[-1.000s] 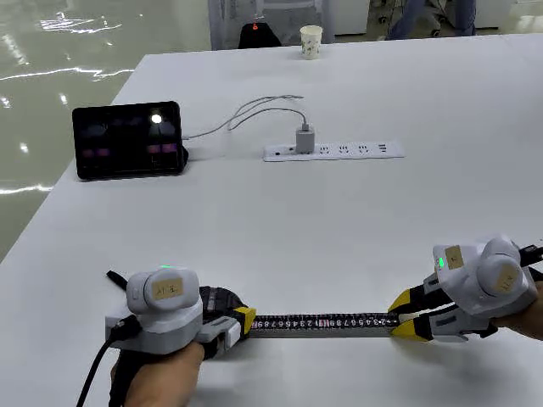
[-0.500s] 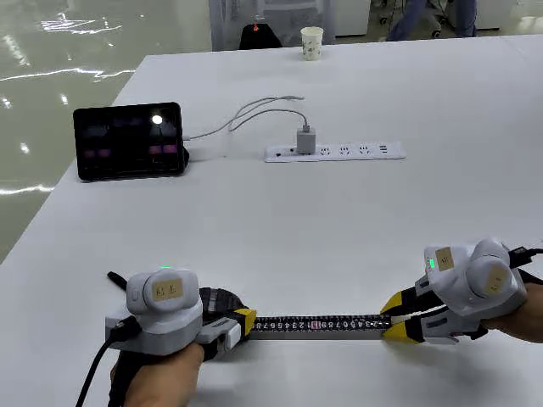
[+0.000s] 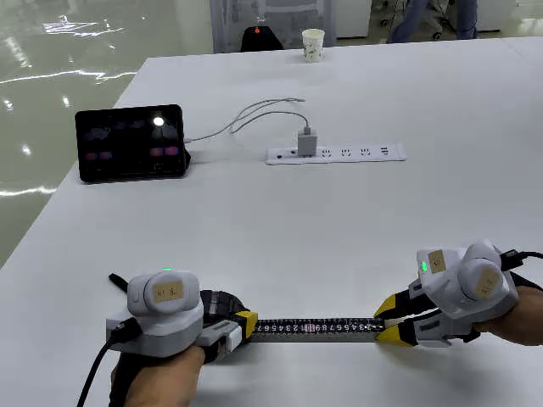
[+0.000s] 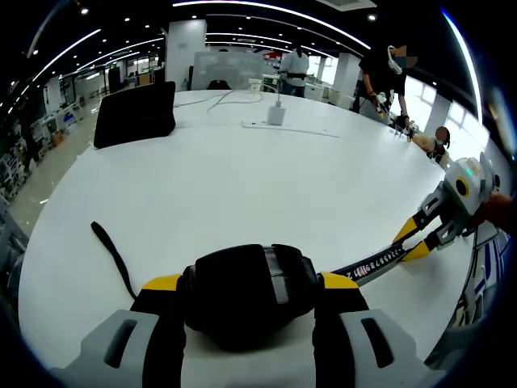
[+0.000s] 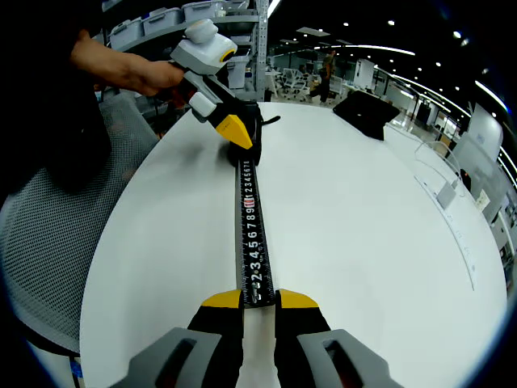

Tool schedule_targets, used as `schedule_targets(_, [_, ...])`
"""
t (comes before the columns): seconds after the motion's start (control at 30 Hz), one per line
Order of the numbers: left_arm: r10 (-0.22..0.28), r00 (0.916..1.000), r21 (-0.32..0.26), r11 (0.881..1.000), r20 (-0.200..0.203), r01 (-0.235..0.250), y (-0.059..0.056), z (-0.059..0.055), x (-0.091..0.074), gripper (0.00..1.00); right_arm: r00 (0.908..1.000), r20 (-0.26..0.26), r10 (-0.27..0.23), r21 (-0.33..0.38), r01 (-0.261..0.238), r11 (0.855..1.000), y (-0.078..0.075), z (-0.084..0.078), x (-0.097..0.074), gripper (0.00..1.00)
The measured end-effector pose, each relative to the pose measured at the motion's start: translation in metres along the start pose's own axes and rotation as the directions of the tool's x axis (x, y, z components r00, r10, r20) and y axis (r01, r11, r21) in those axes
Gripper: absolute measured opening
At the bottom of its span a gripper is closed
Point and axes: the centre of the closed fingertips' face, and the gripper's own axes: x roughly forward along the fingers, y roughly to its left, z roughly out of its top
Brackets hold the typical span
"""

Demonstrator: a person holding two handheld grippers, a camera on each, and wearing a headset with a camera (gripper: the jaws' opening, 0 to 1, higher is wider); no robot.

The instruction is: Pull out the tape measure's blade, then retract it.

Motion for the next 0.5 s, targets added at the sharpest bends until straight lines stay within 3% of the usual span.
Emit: schedule_targets(0.5, [-0.006, 1.0, -0.003, 1.0, -0.002, 0.006, 0.0001, -0.0004, -0.0003, 0.58, 0.9999, 0.012, 0.008, -0.003, -0.008, 1.0, 0.0012, 0.0091, 0.0071, 0.1])
